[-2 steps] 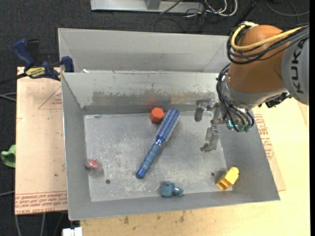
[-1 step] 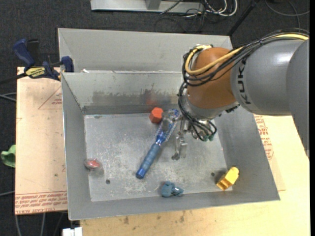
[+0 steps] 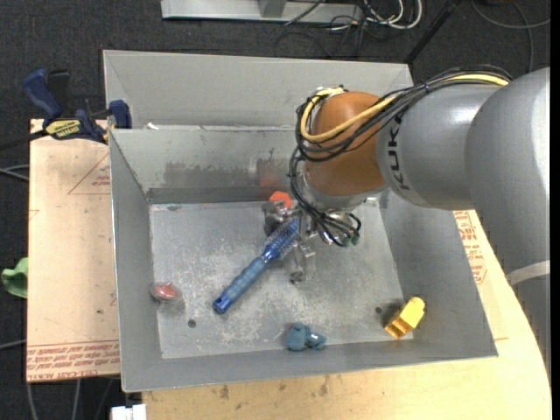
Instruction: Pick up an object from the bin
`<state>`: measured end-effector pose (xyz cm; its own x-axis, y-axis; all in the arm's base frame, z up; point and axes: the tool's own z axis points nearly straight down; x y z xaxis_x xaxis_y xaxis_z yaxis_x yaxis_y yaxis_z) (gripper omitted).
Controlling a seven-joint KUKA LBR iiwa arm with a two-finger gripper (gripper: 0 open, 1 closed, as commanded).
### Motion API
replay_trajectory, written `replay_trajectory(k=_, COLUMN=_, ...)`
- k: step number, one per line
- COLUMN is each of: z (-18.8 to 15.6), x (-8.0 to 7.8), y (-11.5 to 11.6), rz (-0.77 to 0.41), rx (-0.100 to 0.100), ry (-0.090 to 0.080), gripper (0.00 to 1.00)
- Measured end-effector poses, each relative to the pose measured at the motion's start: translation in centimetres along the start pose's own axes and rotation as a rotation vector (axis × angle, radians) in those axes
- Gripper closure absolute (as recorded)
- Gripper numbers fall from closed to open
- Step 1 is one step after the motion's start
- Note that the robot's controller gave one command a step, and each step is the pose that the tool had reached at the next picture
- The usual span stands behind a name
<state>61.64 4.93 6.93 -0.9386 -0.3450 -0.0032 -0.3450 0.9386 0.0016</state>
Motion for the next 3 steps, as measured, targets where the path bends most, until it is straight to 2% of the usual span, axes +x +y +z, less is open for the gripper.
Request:
replay_trajectory(k=1, z=0.0, x=0.0, y=-0.1, rz=0.001, rx=0.000, ry=0.001, gripper=1.00)
replay_trajectory(k=2, z=0.0, x=2.1, y=-1.3, rz=-0.076, rx=0.000, ry=0.004, gripper=1.00)
replay_trajectory(k=3, z=-14.9, x=3.2, y=-2.0, rz=-0.086, rx=0.005, ry=-0.006, gripper=1.00)
